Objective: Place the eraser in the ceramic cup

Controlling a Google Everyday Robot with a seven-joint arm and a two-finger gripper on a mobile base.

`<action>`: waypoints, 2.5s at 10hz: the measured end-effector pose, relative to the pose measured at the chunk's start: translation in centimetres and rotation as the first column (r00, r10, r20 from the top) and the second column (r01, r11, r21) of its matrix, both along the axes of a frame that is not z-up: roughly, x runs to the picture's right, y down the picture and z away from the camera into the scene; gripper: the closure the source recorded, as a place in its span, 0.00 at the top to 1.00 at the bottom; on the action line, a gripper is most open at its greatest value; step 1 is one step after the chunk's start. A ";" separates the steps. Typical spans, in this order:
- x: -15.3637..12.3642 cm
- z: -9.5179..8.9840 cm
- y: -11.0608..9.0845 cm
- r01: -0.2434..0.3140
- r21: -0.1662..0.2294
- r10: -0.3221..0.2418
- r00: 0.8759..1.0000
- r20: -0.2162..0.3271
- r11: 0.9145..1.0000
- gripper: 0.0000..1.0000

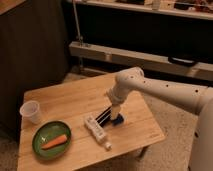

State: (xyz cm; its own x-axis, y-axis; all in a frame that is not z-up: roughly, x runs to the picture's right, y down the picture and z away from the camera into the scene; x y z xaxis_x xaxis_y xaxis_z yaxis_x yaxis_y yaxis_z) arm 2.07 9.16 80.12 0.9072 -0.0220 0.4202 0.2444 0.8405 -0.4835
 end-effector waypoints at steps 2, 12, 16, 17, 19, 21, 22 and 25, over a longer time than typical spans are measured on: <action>0.0 0.0 0.0 0.000 0.000 0.000 1.000 0.000 1.000 0.80; 0.0 0.0 0.0 0.000 0.000 0.000 1.000 0.000 1.000 0.80; 0.0 0.0 0.0 0.001 0.001 -0.001 1.000 0.000 1.000 0.80; -0.1 0.0 0.0 0.006 0.002 -0.006 1.000 0.000 1.000 0.80; -1.3 0.1 0.3 0.065 0.022 -0.065 0.998 0.005 0.998 0.80; -4.8 0.7 1.3 0.155 0.036 -0.156 0.987 0.037 0.987 0.80; -6.0 1.1 2.3 0.185 0.031 -0.187 0.981 0.053 0.982 0.80; -7.7 1.9 5.5 0.250 0.008 -0.250 0.962 0.107 0.968 0.80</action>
State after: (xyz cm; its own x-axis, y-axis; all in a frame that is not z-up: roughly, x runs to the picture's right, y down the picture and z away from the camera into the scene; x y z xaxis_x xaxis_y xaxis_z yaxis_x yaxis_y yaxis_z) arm -5.66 14.66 82.06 0.8230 -0.2397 0.5149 0.4968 0.7434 -0.4479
